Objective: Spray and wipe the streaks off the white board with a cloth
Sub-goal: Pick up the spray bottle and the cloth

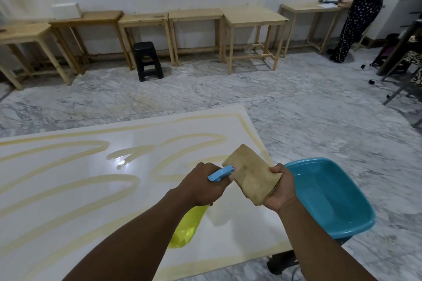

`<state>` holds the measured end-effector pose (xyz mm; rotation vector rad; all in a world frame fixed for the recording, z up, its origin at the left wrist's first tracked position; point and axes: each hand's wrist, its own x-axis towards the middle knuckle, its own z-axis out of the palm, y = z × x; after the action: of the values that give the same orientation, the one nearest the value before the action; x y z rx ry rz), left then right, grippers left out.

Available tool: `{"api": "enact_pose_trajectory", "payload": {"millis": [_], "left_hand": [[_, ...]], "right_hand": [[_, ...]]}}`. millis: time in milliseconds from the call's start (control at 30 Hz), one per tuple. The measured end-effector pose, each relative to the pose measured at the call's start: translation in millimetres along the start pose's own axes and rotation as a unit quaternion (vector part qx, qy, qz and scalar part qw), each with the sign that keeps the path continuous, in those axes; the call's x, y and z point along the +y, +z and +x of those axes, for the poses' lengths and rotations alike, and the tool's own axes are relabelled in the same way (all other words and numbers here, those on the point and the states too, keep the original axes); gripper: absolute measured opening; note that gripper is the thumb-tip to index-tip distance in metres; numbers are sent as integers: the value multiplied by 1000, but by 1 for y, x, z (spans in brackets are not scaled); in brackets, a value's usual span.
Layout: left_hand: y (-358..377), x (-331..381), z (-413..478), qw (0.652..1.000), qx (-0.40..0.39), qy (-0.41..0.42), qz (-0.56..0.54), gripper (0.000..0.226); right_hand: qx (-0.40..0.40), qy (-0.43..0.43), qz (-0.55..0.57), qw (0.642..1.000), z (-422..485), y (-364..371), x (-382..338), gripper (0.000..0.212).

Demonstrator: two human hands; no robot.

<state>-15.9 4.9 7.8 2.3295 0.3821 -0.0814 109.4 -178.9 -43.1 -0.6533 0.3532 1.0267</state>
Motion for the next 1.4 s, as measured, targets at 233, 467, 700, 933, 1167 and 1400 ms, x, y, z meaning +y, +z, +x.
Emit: {"api": "enact_pose_trajectory", "payload": {"millis": [233,467,700,933,1167,1400], "left_hand": [[-7,1,-3,996,-52,21,65,50],[-8,4,-7,996,-27,2,81,50],[-13,3,-4,998,-23,-9,66,52],[-12,-18,10,998,-47,-19,30,47],[-20,-46,40,989,92,-72,-92,15],[-30,-69,101,967,160,-147,-135,24]], "right_hand": [[-6,-6,-3,1000,-1,3,1,64],[-4,-11,-2,1000,-4,8,0,62],[-6,-5,-17,1000,-5,13,2,67],[24,7,-109,994,7,18,-7,54],[130,68,-461,875,91,32,-59,35],[57,-75,-720,688,247,89,-118,24]]}}
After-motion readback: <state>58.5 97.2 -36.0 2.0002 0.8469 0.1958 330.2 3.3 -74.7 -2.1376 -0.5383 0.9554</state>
